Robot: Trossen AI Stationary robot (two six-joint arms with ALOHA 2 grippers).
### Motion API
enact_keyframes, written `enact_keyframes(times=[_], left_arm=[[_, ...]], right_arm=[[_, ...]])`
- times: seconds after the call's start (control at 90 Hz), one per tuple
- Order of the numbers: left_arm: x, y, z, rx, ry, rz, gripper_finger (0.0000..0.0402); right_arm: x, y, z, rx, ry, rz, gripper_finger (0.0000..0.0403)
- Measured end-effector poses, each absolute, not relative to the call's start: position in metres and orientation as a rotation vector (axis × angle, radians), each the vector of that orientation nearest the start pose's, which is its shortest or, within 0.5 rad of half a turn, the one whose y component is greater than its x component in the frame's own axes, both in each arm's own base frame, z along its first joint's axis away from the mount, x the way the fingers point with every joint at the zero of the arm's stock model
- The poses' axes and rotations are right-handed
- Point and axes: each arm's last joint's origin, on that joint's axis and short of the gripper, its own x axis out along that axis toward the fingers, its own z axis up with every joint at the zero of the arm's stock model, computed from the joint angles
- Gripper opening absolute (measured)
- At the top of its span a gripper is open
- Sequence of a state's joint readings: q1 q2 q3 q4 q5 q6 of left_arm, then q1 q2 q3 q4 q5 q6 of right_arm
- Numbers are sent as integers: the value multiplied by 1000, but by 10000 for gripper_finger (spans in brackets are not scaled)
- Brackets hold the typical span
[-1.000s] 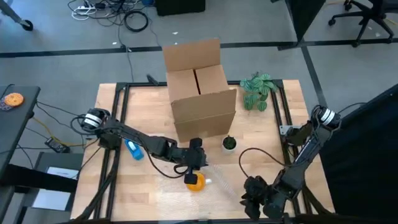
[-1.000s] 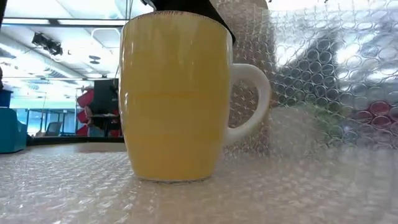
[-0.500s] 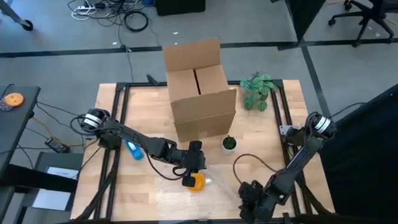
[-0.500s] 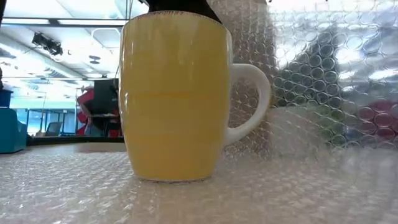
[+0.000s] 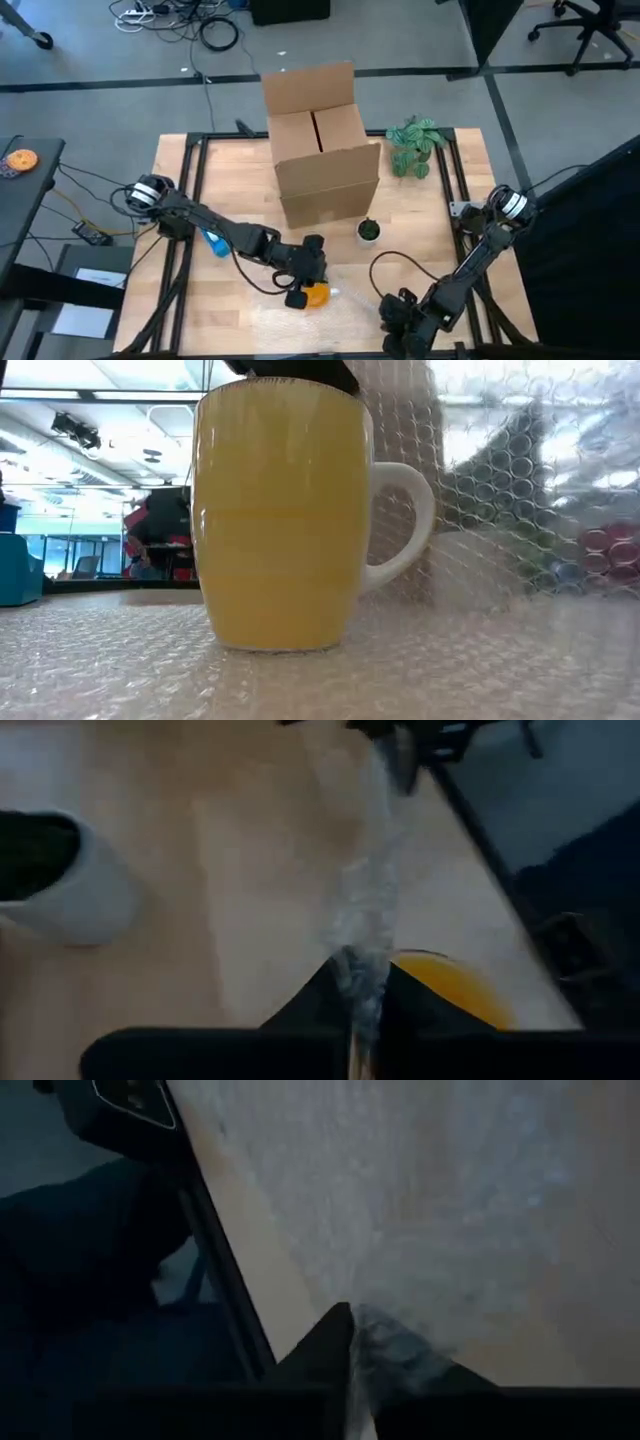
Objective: Wrap mug
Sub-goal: Wrap the yellow mug with the transparent bubble wrap
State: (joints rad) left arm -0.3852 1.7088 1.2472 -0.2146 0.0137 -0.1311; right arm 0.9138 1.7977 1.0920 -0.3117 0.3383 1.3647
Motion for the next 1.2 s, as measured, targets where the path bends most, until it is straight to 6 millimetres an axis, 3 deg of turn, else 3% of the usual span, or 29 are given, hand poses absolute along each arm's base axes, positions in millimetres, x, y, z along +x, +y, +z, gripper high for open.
enact_keyframes(times=[0.167,0.5,1.2], left_arm=[[348,-147,249,-41,707,-439,0],[346,-150,247,-63,732,-443,5],[345,-166,222,-44,836,-431,7]], right_arm=[[227,275,168,655,967,-114,1],[239,272,172,642,905,-64,0],[289,258,204,521,488,100,0]])
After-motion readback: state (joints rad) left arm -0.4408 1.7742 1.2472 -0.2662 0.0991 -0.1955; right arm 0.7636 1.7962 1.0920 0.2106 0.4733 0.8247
